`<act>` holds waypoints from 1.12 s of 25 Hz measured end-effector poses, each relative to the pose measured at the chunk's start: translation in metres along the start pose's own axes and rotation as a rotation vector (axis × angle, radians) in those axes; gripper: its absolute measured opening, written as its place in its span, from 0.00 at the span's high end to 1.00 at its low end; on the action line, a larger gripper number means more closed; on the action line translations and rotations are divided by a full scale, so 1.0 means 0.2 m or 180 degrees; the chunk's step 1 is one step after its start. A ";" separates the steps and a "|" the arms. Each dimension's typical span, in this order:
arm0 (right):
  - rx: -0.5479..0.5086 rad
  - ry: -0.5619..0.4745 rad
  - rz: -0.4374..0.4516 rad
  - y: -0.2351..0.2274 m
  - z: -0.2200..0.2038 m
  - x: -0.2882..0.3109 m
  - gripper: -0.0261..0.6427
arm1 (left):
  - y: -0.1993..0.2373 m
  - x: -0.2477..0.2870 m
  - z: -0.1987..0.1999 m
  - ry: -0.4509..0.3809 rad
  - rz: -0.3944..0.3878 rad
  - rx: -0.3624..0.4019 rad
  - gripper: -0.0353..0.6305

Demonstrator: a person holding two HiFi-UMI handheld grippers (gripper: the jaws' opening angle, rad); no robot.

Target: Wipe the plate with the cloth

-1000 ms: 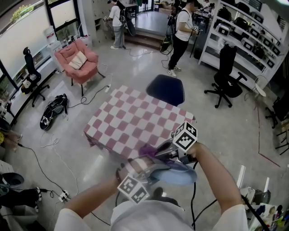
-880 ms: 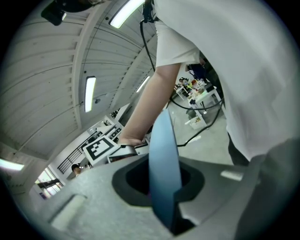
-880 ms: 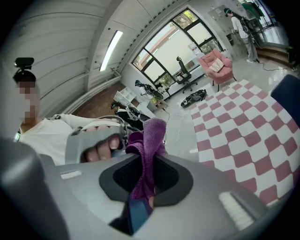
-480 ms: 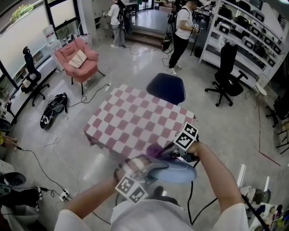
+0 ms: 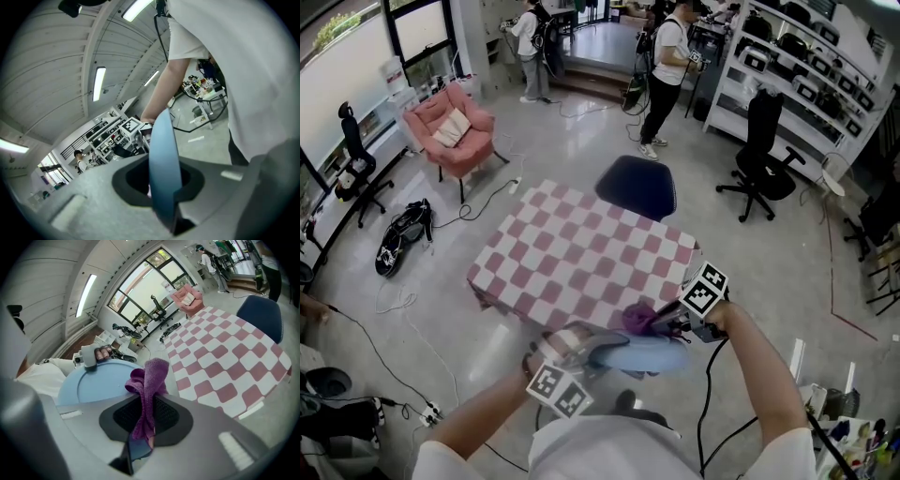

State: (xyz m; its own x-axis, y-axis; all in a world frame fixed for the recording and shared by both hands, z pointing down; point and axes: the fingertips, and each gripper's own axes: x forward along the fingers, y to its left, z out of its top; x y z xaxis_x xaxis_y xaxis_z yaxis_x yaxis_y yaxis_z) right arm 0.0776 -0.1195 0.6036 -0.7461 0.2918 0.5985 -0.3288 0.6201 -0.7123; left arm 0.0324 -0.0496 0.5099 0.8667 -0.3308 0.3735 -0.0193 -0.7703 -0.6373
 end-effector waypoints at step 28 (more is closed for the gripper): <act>0.0385 -0.2075 -0.0163 0.09 0.22 -0.12 0.87 | 0.09 -0.23 -0.66 0.0371 -0.0095 -0.0934 0.87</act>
State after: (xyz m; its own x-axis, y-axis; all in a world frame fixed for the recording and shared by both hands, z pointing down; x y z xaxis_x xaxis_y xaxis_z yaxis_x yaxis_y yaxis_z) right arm 0.0642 -0.1479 0.5601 -0.9128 -0.2596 0.3154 -0.4074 0.5244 -0.7477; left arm -0.0730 -0.1207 0.5705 0.8063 -0.3529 0.4747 -0.1525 -0.8995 -0.4095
